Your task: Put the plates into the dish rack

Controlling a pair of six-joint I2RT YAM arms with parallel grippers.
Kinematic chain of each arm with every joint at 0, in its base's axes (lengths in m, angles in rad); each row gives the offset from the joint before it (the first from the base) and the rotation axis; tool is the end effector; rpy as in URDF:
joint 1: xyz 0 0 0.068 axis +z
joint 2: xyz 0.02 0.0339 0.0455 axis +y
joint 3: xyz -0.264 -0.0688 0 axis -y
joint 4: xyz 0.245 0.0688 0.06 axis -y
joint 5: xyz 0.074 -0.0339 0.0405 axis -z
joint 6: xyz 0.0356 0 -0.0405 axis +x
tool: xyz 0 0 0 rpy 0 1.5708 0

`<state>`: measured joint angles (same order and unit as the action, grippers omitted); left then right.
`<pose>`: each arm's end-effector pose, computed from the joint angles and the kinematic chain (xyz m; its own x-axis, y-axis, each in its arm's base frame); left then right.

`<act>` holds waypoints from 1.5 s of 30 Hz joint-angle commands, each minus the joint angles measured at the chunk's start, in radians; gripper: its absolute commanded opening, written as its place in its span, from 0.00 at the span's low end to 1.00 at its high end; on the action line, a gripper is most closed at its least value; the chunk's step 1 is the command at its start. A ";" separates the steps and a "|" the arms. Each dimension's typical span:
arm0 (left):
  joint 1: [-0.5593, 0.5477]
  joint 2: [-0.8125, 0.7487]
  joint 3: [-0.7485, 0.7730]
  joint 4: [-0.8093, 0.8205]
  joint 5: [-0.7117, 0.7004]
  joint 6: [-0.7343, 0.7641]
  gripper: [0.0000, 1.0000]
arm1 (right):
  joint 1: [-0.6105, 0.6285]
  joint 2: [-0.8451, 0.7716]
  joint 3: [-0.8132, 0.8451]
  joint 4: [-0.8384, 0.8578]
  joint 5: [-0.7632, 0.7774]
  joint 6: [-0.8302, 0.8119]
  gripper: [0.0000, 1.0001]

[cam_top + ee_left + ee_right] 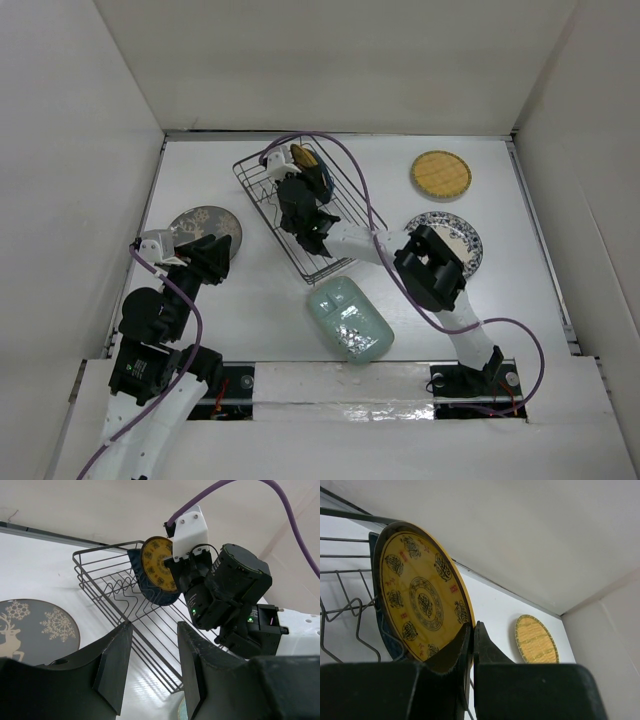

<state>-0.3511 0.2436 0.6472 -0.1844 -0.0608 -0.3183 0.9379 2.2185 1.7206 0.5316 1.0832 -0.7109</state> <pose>0.0688 -0.0229 0.3524 0.1039 -0.3707 -0.9229 0.3371 0.8861 -0.3180 0.3293 0.3957 0.2628 -0.0792 -0.6248 -0.7768 0.1225 0.7672 -0.6296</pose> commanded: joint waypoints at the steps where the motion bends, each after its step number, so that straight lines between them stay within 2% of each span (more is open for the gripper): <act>1: 0.003 0.003 0.009 0.036 0.003 0.010 0.38 | 0.007 0.061 0.025 -0.003 0.107 0.053 0.00; 3: 0.003 0.006 0.008 0.039 0.003 0.010 0.38 | 0.007 0.061 0.025 0.077 0.173 0.022 0.00; 8: 0.003 0.029 0.008 0.046 0.030 0.013 0.38 | 0.018 0.035 0.024 0.119 0.271 0.066 0.00; 13: 0.003 0.040 0.008 0.045 0.049 0.016 0.38 | 0.027 0.026 0.013 0.027 0.270 0.175 0.00; 18: 0.003 0.013 0.005 0.045 0.038 0.012 0.38 | 0.006 0.030 0.048 -0.154 0.121 0.340 0.00; 23: 0.003 0.016 0.006 0.043 0.036 0.012 0.38 | -0.014 0.030 0.074 -0.211 0.051 0.384 0.15; 25: 0.003 0.022 0.006 0.046 0.035 0.012 0.38 | -0.014 0.012 0.060 -0.237 0.026 0.410 0.26; 29: 0.003 0.028 0.008 0.046 0.035 0.013 0.38 | -0.014 -0.055 0.039 -0.301 -0.021 0.482 0.39; 31: 0.003 0.029 0.006 0.046 0.032 0.012 0.38 | -0.014 -0.138 0.002 -0.349 -0.064 0.520 0.43; 34: 0.003 0.029 0.008 0.045 0.030 0.012 0.38 | -0.014 -0.282 -0.068 -0.445 -0.207 0.629 0.50; 35: 0.003 0.029 0.008 0.046 0.029 0.012 0.38 | -0.014 -0.321 -0.097 -0.462 -0.300 0.655 0.51; 37: 0.003 0.033 0.008 0.045 0.030 0.012 0.38 | -0.014 -0.446 -0.169 -0.495 -0.382 0.715 0.52; 38: 0.003 0.034 0.006 0.045 0.030 0.012 0.38 | -0.014 -0.492 -0.267 -0.495 -0.457 0.772 0.52; 40: 0.003 0.036 0.006 0.045 0.033 0.010 0.37 | -0.014 -0.592 -0.382 -0.487 -0.540 0.826 0.42; 41: 0.003 0.037 0.006 0.046 0.033 0.012 0.37 | -0.024 -0.690 -0.503 -0.483 -0.639 0.853 0.28; 42: 0.003 0.039 0.006 0.046 0.035 0.012 0.35 | -0.033 -0.739 -0.566 -0.472 -0.692 0.908 0.00; 44: 0.003 0.043 0.008 0.046 0.036 0.012 0.27 | -0.046 -0.871 -0.686 -0.469 -0.857 0.958 0.00; 45: 0.003 0.043 0.008 0.046 0.038 0.013 0.25 | -0.047 -0.911 -0.796 -0.485 -0.899 0.997 0.00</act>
<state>-0.3511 0.2703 0.6472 -0.1833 -0.0303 -0.3145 0.9070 1.3720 1.0966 0.0887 0.4530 0.1326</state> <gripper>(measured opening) 0.265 0.010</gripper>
